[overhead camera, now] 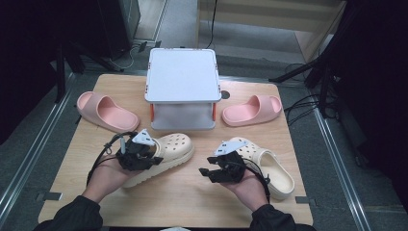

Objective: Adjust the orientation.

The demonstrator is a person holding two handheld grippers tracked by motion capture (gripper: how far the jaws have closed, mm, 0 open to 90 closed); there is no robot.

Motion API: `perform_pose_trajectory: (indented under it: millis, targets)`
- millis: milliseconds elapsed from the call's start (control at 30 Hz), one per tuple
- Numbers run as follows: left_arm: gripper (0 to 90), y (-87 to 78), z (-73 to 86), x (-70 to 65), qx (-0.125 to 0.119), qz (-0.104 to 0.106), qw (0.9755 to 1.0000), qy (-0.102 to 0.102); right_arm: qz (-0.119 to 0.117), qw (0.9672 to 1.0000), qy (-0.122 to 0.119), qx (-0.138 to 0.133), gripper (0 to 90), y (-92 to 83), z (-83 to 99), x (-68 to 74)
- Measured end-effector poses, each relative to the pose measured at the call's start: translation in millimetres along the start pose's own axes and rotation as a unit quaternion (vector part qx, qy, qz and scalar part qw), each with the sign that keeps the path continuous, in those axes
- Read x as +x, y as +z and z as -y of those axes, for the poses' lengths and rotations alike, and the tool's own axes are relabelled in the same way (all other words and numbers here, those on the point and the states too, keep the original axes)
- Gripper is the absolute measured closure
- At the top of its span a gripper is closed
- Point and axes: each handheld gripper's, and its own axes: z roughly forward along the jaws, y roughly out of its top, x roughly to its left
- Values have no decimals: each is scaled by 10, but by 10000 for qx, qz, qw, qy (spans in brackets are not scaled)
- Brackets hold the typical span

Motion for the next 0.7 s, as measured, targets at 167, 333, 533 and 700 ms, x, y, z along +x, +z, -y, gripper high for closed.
perform_pose_trajectory:
  millis: [167,333,533,700]
  targets:
    - [767,99,-17,-67,43,59,10000,43,76,9999,56,-111,510,41,-37,-3]
    - [763,171,29,-103,162,172,9997,15,75,9997,77,-219,538,106,-75,8]
    - [750,195,50,-96,240,341,9991,6,-33,9998,11,-217,584,238,-142,23]
    - [622,84,62,-49,98,475,9988,-39,-111,9999,-35,-101,638,303,-165,40]
